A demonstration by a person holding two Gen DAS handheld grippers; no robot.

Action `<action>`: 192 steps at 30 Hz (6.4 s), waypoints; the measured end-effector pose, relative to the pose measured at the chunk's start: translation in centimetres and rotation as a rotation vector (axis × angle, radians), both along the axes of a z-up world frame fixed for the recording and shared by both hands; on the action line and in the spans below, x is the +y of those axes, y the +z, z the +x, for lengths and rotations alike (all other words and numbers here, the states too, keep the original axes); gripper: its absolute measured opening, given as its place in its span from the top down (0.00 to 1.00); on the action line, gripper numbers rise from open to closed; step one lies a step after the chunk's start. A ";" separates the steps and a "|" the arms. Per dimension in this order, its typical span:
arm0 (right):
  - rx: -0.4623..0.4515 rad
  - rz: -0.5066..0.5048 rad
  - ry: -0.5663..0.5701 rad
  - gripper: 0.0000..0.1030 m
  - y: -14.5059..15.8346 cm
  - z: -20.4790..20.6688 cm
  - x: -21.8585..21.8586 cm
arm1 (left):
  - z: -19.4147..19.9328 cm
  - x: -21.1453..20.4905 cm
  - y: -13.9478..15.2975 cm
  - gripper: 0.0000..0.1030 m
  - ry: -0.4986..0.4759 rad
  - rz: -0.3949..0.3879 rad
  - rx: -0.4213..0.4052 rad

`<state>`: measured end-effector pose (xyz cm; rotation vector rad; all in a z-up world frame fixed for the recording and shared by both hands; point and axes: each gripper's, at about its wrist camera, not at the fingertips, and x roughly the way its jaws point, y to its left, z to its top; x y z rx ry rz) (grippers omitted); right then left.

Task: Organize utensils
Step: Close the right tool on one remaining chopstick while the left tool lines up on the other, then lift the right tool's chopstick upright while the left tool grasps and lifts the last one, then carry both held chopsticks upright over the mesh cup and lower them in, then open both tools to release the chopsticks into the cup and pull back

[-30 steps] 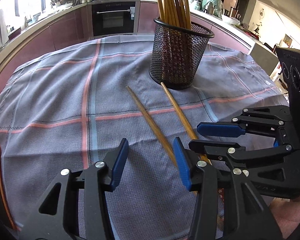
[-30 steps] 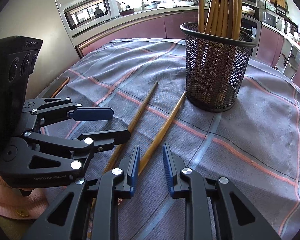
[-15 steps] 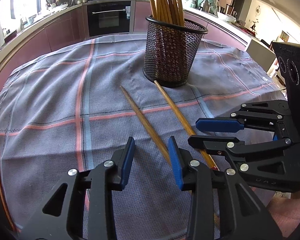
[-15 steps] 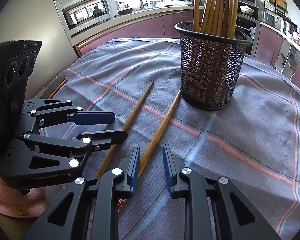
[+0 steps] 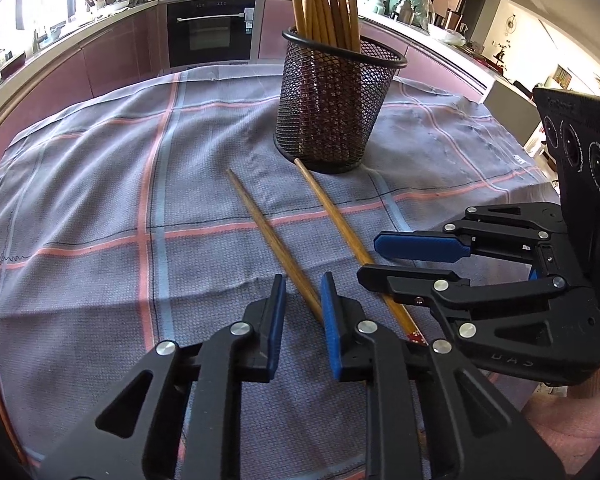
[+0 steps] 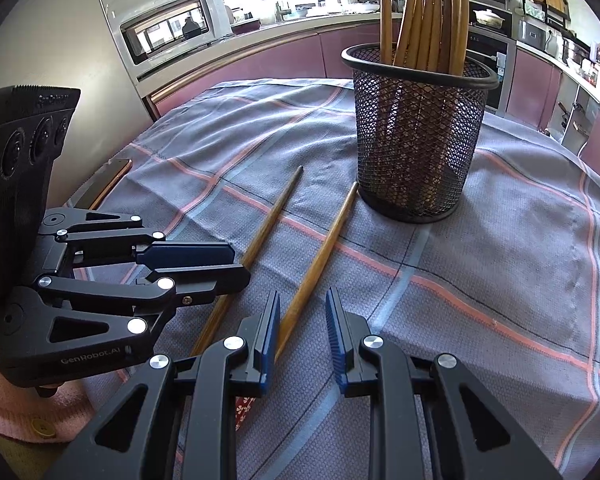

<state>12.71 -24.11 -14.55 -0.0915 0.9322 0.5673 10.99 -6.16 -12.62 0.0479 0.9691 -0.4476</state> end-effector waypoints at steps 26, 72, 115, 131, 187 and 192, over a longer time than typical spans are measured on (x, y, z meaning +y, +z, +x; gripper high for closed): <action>-0.003 0.004 -0.010 0.84 0.0 0.3 0.0 | 0.4 0.0 -0.2 0.86 0.025 0.012 0.018; -0.078 0.208 -0.007 0.95 4.3 -0.6 -3.1 | -0.7 2.8 4.4 0.93 0.058 -0.127 -0.040; -0.450 0.273 -0.096 0.95 15.8 1.5 -7.0 | 1.9 2.7 20.0 0.93 -0.012 -0.323 -0.369; -0.486 0.282 -0.121 0.95 16.8 3.0 -7.7 | 4.5 0.6 22.7 0.94 -0.016 -0.325 -0.417; -0.301 0.197 -0.175 0.95 10.9 9.2 -6.1 | 9.6 -1.0 12.9 0.74 0.062 -0.099 -0.290; -0.263 0.181 -0.187 0.93 10.0 9.9 -5.7 | 9.7 -1.1 12.6 0.68 0.065 -0.085 -0.292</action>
